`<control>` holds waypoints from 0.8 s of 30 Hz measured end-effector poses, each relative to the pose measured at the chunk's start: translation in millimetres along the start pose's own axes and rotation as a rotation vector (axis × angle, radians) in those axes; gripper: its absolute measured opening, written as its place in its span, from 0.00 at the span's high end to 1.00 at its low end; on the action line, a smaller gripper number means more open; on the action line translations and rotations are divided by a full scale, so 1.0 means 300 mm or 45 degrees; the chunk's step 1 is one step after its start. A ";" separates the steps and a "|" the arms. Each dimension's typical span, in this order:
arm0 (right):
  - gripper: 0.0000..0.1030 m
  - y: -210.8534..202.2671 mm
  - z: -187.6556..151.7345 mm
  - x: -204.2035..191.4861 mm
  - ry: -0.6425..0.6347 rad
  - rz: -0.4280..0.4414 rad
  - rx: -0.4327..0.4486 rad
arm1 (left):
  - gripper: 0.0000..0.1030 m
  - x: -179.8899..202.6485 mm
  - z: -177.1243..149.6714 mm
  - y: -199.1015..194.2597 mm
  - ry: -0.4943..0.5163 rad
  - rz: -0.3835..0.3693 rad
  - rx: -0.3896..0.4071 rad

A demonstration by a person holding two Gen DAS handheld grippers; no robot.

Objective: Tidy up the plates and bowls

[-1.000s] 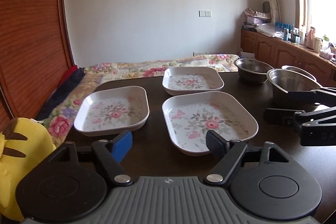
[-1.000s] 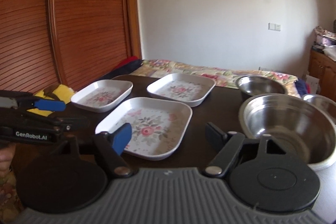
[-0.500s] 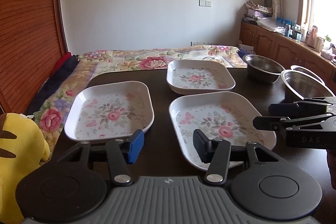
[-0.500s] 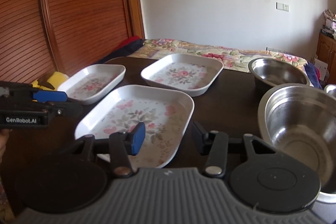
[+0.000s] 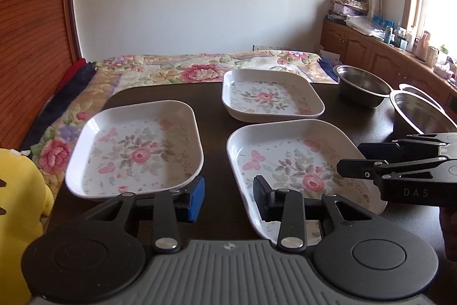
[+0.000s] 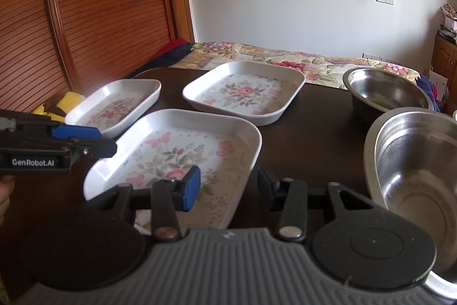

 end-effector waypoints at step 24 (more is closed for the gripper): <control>0.80 0.021 -0.014 0.026 0.063 0.033 -0.029 | 0.84 0.012 -0.025 0.065 -0.034 -0.079 -0.073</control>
Point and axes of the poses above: each gripper's, at about its wrist camera, not at the fingertips, and y roughly the way its jaws point, x to its right, z to its top, the point moved 5 cm from there along y, roughly the way its jaws point, and after that the axes turned 4 degrees about x, right-handed, at the moved point
